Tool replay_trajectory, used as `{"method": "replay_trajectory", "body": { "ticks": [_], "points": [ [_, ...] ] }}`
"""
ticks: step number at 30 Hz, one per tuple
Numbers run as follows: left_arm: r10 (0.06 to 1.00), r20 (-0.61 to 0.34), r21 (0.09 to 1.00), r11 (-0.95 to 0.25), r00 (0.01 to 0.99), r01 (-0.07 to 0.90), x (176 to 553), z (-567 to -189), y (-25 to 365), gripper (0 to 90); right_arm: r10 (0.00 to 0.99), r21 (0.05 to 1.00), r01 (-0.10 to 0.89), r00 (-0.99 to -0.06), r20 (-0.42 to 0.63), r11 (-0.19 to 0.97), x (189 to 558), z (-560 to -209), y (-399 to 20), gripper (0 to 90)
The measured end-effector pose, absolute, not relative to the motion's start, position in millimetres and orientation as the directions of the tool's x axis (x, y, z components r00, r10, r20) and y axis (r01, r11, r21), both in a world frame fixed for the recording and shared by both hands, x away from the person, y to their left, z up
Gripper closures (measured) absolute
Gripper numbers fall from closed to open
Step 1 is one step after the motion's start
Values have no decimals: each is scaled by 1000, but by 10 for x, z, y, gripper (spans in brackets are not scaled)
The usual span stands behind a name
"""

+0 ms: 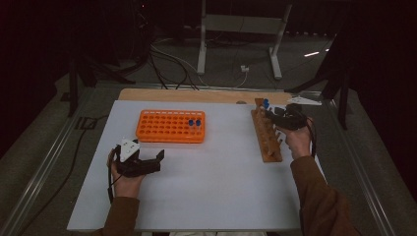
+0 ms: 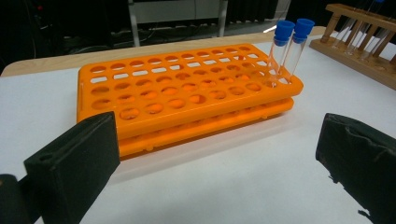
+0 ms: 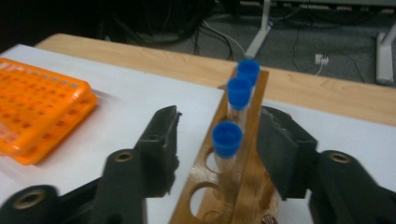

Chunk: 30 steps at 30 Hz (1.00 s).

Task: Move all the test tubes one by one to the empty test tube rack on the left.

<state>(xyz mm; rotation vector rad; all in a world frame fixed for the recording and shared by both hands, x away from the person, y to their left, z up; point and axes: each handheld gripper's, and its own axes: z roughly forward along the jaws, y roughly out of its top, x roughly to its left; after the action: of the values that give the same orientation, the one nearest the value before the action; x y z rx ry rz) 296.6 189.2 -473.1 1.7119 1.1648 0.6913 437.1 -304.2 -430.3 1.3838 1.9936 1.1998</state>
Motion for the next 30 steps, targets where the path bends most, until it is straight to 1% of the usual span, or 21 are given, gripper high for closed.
{"method": "replay_trajectory", "body": {
  "ticks": [4,8,9,14,24,30],
  "points": [
    [918,-45,907,-127,393,401,2969,-4735,1892,8,913,823,547,-397,96,152,4425,-4388,-3016,590],
    [921,-38,905,-133,387,405,2974,-4744,1889,8,913,816,551,-401,77,173,4455,-4447,-2992,723],
    [921,-38,904,-134,387,406,2975,-4745,1889,8,914,814,553,-399,72,177,4463,-4458,-2985,744],
    [920,-35,903,-137,389,407,2975,-4746,1886,8,917,819,549,-392,75,167,4503,-4475,-2951,750],
    [920,-31,903,-141,390,406,2971,-4746,1882,8,926,809,558,-374,47,185,4535,-4496,-2875,749],
    [921,-35,905,-135,388,404,2971,-4746,1889,8,931,800,568,-364,34,193,4536,-4520,-2862,766]
  ]
}}
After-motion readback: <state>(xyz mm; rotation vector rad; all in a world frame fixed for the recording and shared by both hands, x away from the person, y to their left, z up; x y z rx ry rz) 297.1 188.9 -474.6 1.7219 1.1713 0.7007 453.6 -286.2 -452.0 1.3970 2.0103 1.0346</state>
